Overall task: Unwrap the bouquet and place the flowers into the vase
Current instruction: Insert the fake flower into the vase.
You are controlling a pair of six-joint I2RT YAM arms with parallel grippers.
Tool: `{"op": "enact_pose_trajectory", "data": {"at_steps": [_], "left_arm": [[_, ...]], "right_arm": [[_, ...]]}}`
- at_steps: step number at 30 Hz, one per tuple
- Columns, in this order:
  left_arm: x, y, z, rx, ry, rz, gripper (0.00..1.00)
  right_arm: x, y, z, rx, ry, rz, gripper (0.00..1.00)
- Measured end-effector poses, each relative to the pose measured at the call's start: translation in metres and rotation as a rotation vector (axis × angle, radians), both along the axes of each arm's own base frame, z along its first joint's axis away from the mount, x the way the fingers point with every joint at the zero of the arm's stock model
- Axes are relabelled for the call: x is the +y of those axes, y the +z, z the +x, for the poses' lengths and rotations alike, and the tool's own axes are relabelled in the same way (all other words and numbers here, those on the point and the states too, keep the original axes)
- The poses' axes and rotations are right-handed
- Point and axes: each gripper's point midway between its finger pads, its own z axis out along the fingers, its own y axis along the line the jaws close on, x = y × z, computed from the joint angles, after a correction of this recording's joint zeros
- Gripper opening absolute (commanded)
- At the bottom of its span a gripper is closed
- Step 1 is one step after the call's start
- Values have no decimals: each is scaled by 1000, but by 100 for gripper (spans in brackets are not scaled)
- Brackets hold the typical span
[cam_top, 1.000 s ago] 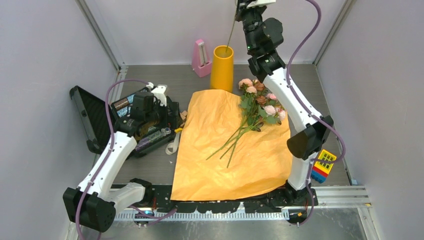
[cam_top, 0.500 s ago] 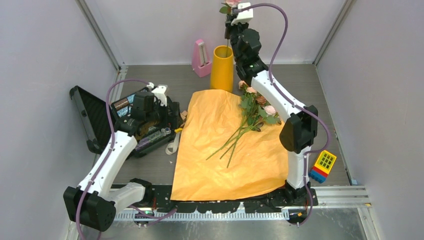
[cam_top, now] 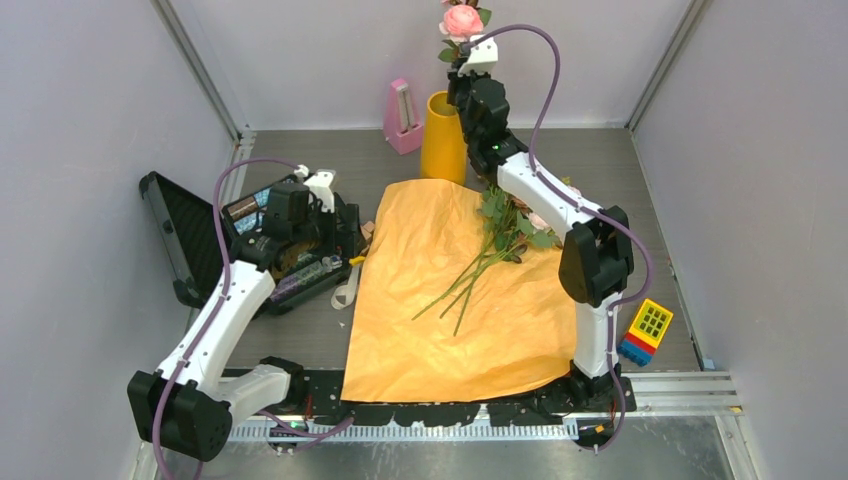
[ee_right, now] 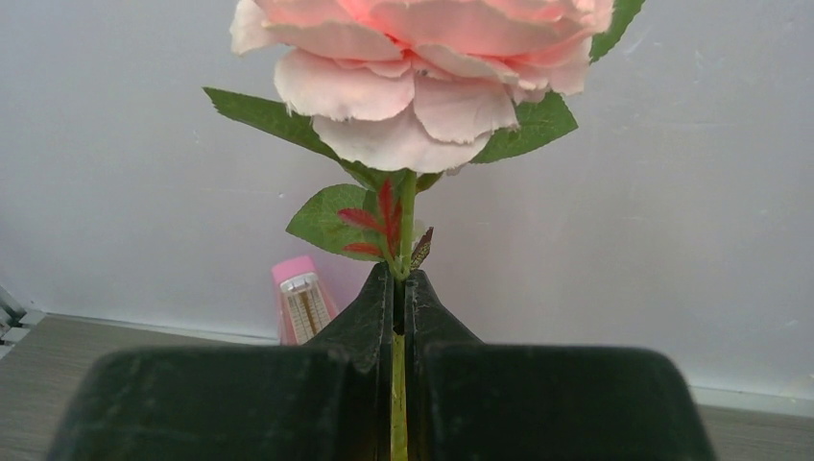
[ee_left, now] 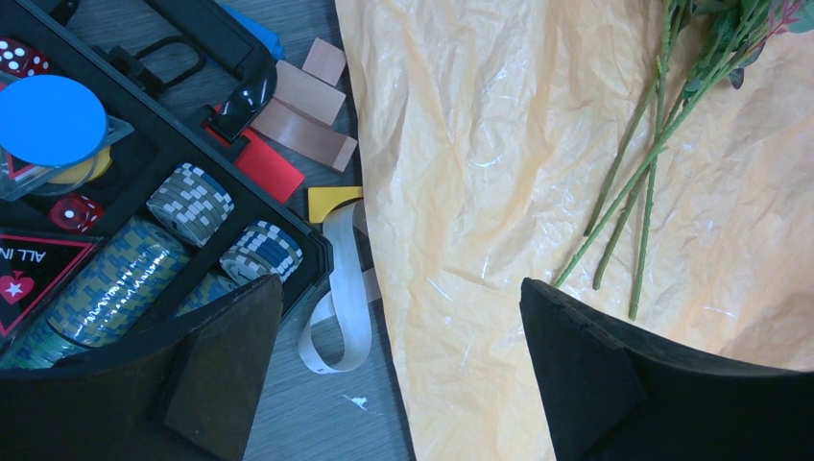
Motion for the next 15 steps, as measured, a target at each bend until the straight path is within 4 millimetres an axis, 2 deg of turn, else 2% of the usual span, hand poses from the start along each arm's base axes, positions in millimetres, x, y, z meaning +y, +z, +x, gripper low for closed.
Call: {"op": "enact_pose_trajectory", "data": {"at_steps": [7,10,15], "left_arm": [[0,0,0,0,0,0,96],[0,0,0,0,0,0,96],[0,0,0,0,0,0,96]], "right_arm": [[1,-29,1,55,0,8,0],[1,-33,1,63,1,9,0],[0,-39,1,75,-4,6,6]]}}
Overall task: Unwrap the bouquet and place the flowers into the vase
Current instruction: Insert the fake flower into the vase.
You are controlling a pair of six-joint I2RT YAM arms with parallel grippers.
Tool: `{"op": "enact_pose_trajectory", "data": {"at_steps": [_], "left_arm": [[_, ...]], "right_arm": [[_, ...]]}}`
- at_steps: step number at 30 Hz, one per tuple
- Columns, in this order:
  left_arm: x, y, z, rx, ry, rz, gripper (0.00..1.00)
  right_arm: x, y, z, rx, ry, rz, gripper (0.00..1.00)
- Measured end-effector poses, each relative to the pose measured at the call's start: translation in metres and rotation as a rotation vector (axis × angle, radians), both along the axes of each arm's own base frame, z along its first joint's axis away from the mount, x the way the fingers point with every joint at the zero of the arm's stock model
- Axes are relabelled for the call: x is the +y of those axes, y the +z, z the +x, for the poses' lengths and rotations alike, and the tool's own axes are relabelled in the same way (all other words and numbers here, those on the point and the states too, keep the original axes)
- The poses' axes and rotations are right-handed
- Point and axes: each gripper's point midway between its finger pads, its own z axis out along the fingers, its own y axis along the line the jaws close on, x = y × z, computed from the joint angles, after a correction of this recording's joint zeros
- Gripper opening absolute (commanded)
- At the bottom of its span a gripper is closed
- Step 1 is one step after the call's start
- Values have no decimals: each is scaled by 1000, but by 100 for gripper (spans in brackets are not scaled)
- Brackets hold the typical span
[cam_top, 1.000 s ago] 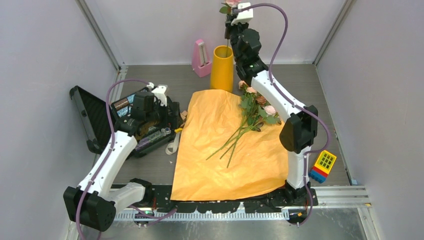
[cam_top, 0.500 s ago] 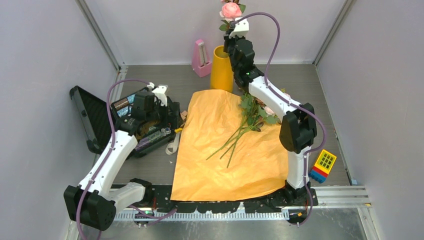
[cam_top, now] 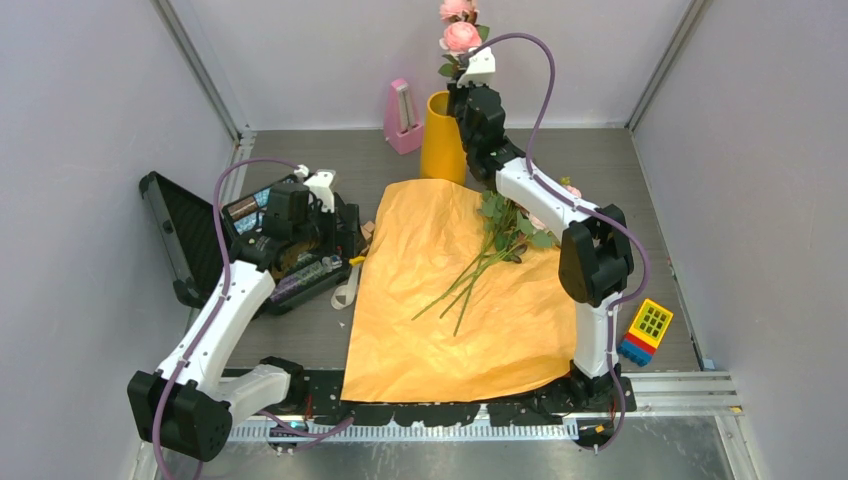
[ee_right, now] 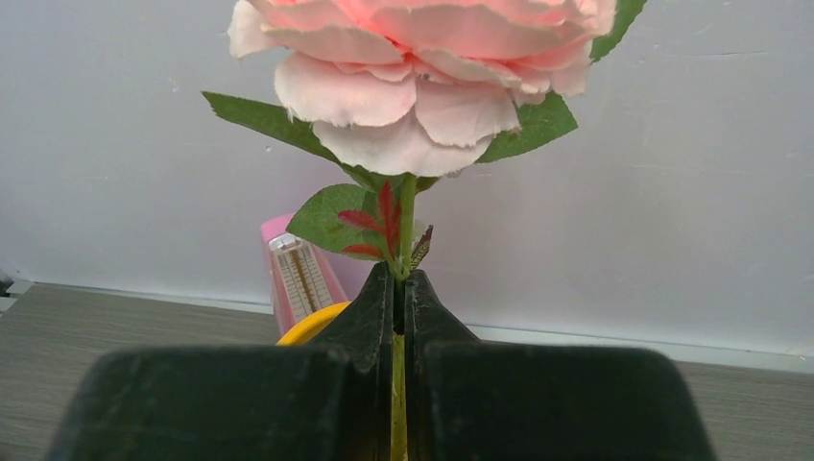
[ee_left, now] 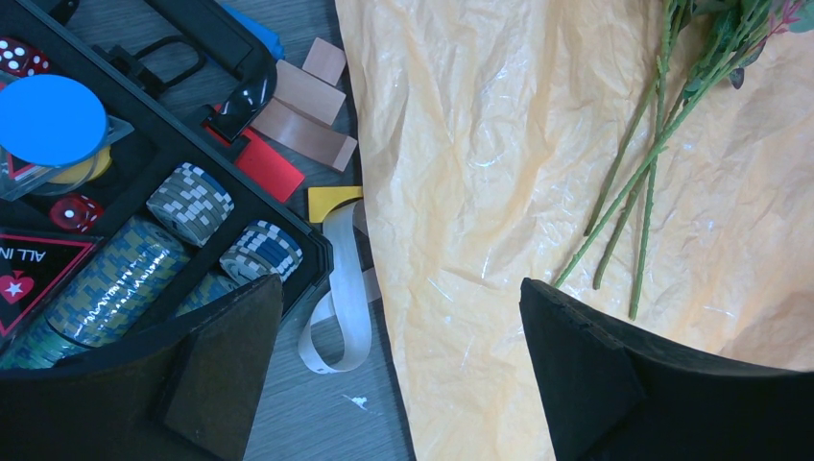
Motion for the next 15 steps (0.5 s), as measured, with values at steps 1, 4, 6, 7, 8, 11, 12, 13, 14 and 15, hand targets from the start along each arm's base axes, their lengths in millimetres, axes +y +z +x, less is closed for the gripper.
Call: {"op": "enact_pose_trajectory", "data": {"at_steps": [1,4,6,7,8,11,12,13,14,15], "left_arm": [[0,0,0,0,0,0,96],[0,0,0,0,0,0,96],[0,0,0,0,0,0,96],[0,0,0,0,0,0,96],[0,0,0,0,0,0,96],[0,0,0,0,0,0,96],[0,0,0,0,0,0,96],[0,0,0,0,0,0,96],[0,0,0,0,0,0,96],[0,0,0,0,0,0,96]], "right_arm": [[0,-1,0,2,-2,-1,7],[-1,-3,0,5,-3,-1,13],[-1,-7,0,12,-5,-2,16],[-1,-9,0,17,-5,-3,17],[-1,-11,0,21,-5,-4,17],[0,-17,0,37,-7,-12,18],[0,-19,0,41,-8,-15,18],[0,-20,0,43,-8,-16,20],[0,-21,0,45,-8,-17,21],[0,-22,0,48,-8,-19,23]]}}
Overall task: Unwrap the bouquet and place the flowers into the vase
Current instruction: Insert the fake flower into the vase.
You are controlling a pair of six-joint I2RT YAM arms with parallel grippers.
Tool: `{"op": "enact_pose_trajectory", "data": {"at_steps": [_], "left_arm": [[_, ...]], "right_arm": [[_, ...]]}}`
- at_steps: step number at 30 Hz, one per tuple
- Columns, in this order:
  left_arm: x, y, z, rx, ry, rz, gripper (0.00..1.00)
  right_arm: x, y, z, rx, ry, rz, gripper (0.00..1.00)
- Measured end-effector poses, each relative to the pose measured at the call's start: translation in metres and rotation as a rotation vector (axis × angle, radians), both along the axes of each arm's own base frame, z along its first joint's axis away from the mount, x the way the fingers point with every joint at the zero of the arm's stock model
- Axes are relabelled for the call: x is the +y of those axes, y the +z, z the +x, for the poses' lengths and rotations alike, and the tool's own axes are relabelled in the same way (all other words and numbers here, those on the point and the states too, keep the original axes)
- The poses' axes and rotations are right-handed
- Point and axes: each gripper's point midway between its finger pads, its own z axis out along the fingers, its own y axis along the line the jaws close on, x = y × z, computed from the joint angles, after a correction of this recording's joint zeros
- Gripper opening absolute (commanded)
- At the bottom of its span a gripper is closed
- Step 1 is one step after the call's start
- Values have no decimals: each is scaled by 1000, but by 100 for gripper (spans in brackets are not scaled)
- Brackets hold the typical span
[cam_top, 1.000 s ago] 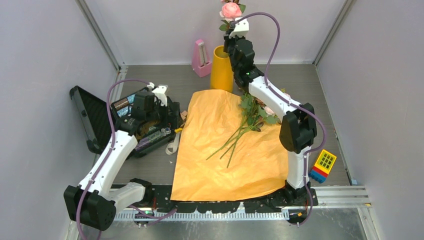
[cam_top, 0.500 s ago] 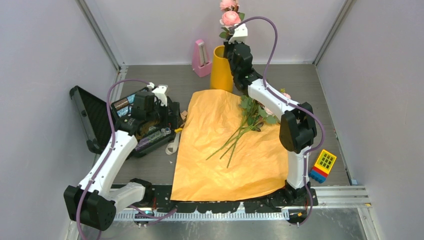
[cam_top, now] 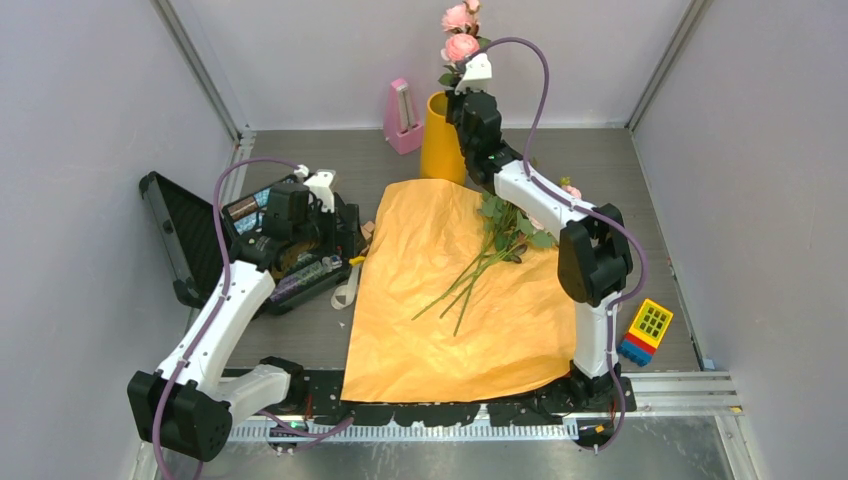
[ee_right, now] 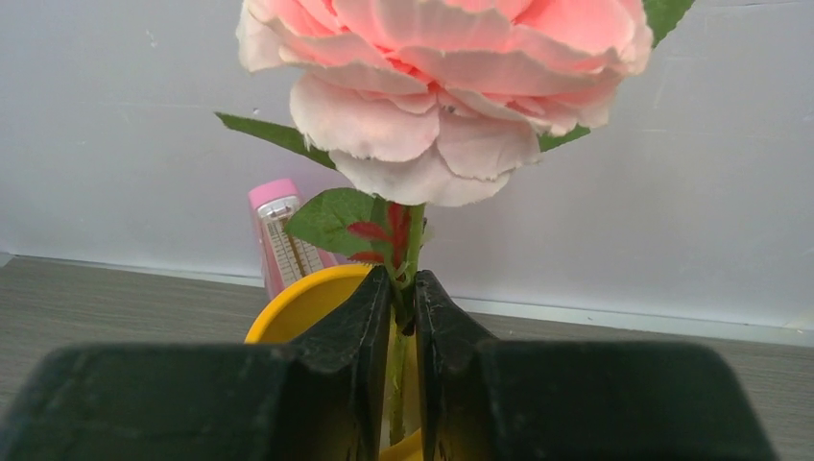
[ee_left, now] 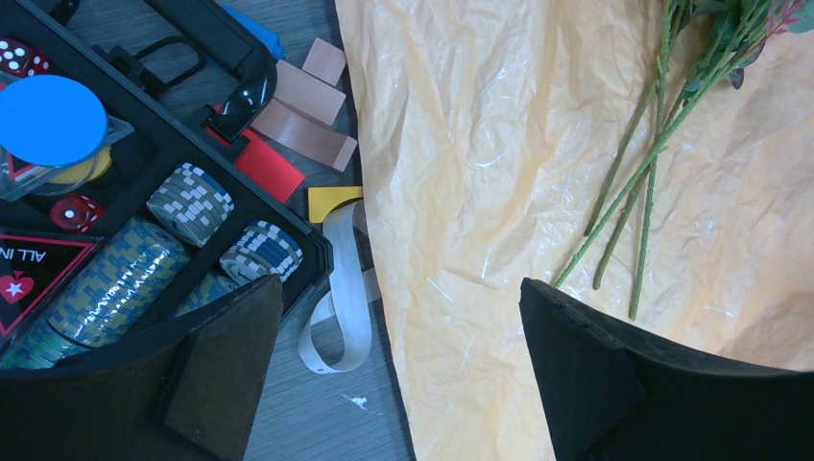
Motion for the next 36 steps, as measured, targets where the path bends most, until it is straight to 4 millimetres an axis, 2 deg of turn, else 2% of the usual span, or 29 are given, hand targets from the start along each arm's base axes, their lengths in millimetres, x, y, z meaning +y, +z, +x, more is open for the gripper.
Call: {"op": "enact_pose_trajectory", "data": {"at_steps": [3,6,12,16,23,26,31,36], "left_arm": [[0,0,0,0,0,0,96],[0,0,0,0,0,0,96],[0,0,0,0,0,0,96],[0,0,0,-1,0,0,96],[1,2,0,-9,4,1,96],[2,4,0,-14,7,2,96],[6,6,1,-29,26,15,96],[10,11,0,-51,41,21,96]], "right_arm": [[0,-3,0,8,-1,-5,29],[0,-5,0,11,-1,-8,39],[1,-6,0,13,0,-20,42],[4,-7,-1,15,4,-26,48],[7,-20,-5,29,8,-36,67],[2,-19,-13,30,7,-39,71],[-7,-10,-38,35,20,-42,78],[-21,26,-67,-8,39,-16,80]]}}
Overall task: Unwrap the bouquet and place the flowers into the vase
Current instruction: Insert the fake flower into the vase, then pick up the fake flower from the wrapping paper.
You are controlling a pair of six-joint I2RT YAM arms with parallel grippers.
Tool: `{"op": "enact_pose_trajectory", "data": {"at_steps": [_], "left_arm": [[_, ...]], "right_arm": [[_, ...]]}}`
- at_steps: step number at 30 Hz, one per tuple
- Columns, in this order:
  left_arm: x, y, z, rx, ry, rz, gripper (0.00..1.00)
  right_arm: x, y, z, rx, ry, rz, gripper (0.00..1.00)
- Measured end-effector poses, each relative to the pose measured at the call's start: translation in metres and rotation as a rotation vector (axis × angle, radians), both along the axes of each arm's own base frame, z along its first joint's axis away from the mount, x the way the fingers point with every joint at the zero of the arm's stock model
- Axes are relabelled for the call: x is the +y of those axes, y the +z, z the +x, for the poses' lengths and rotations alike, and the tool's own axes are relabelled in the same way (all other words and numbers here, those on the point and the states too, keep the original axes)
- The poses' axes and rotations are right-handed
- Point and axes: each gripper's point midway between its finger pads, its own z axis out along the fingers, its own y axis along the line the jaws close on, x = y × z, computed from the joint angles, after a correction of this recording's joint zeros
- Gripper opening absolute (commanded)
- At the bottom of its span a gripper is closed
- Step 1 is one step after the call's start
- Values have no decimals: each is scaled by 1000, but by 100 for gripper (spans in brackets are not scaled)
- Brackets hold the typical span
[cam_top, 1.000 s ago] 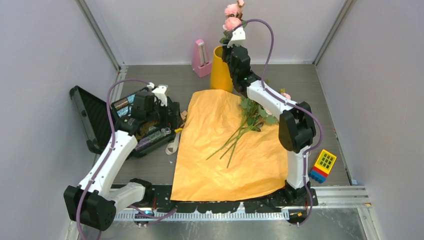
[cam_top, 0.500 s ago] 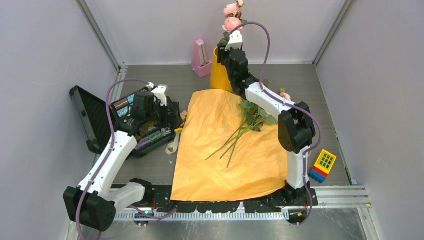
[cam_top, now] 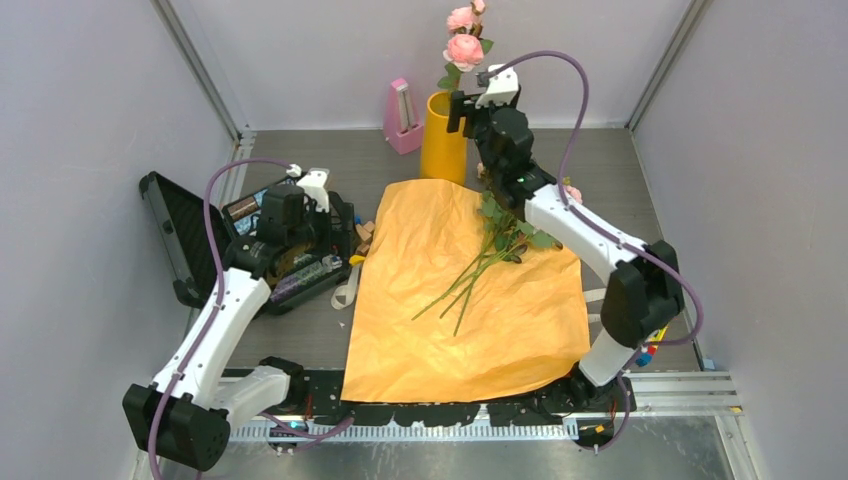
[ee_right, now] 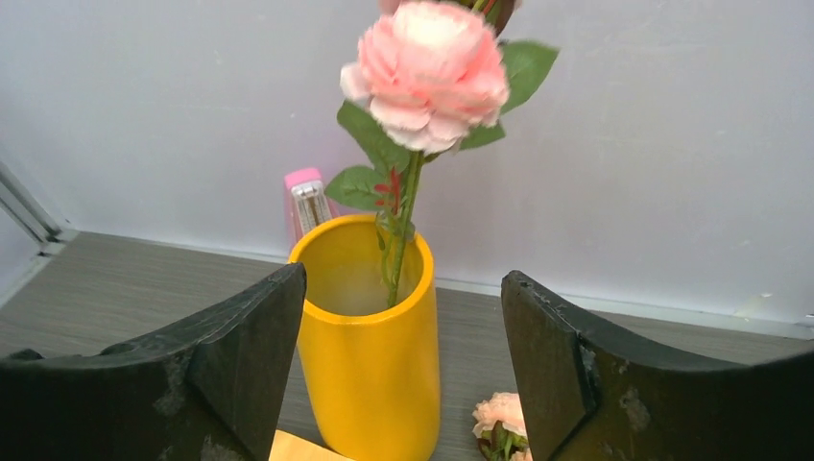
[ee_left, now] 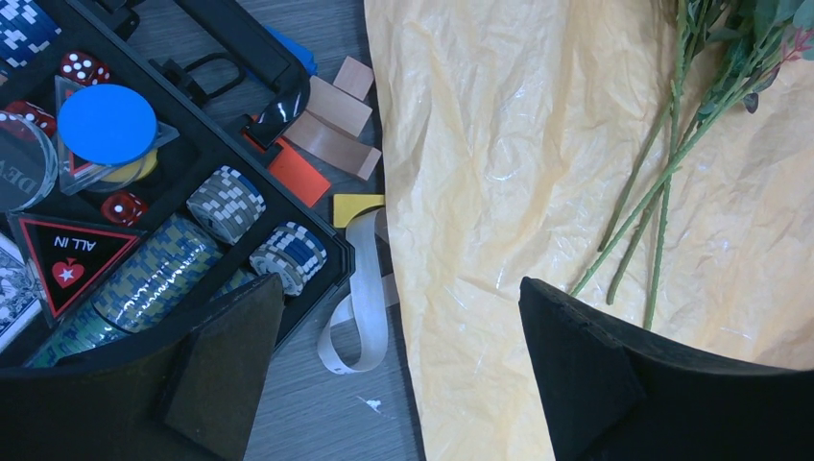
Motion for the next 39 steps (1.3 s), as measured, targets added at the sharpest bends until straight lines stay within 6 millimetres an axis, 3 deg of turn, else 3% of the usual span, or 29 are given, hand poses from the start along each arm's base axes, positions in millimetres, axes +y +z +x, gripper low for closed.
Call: {"op": "enact_pose_trajectory", "data": {"at_steps": [6,9,15,23,29,32,33,34,39], "left_arm": [[1,0,0,-2,3,2,96],[1,0,0,-2,4,3,96],[4,-1,0,-6,16,11,96],[4,1,-1,-12,18,11,96],[4,1,-1,-12,17,11,95],[4,1,-1,-12,17,11,95],[4,1,-1,-12,17,11,95],[4,1,-1,-12,17,11,96],[4,1,-1,-12,17,11,96]], "right_arm": [[-24,55,-45,-60,11,90,80],[-38,72,-65,-47,-1,152,81],[-69,73,-108,74,-55,262,80],[-94,9,-152,334,-130,307,74],[-99,-60,-170,524,-212,359,69],[-101,-102,-179,609,-259,414,66],[-100,-128,-185,660,-282,447,64],[-100,-131,-186,667,-285,450,63],[-97,-185,-195,767,-343,533,60]]}}
